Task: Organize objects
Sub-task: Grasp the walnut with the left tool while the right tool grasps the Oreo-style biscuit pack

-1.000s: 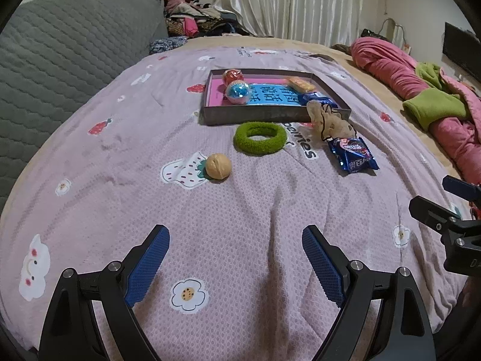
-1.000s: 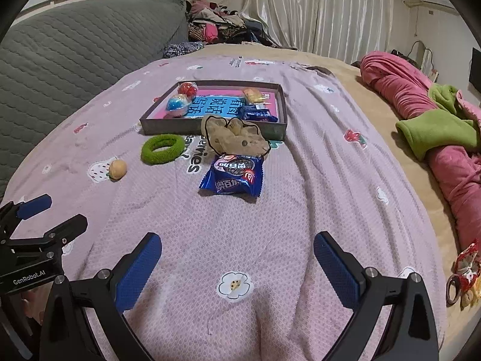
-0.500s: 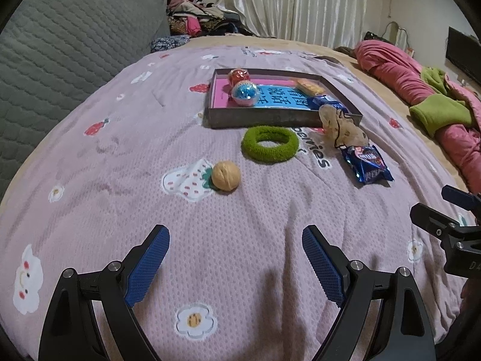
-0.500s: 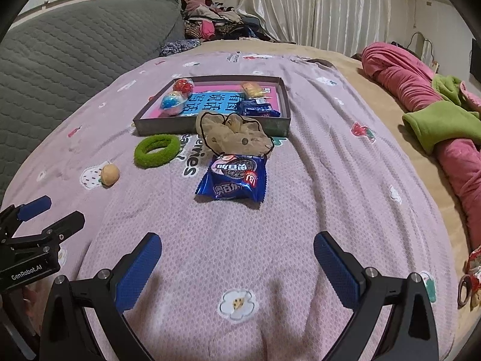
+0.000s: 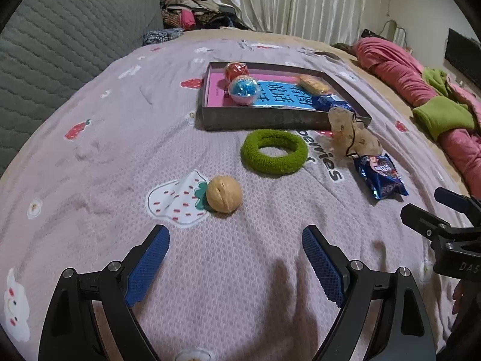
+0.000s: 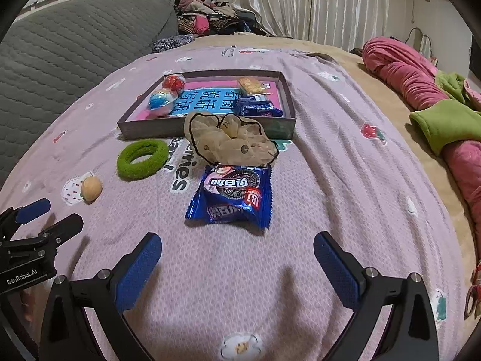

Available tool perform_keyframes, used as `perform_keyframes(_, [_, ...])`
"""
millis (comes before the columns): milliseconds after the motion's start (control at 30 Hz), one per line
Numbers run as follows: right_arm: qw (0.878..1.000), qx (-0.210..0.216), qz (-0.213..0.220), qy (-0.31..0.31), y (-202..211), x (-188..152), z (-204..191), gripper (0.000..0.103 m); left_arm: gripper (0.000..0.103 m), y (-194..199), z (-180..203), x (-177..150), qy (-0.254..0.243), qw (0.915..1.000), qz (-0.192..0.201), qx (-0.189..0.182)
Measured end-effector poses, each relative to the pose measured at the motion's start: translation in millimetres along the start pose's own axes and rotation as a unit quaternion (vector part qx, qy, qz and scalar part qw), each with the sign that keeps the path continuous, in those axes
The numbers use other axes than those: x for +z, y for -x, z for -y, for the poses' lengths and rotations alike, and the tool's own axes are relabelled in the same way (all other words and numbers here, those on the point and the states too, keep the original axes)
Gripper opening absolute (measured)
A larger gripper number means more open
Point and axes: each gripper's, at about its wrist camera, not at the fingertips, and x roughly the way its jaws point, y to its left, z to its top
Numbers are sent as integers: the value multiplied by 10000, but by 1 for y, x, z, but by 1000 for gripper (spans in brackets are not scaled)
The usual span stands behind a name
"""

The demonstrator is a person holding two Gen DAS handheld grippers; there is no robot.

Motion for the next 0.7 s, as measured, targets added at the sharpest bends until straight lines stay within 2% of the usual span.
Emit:
perform_keyframes(300, [10000, -52, -58, -43, -22, 13, 4, 102, 91, -27, -10, 14, 35, 10000, 10, 65])
perform_keyframes(700, [9995, -63, -178, -250, -51, 22, 13, 102, 90, -53, -15, 22, 86, 9999, -58, -116])
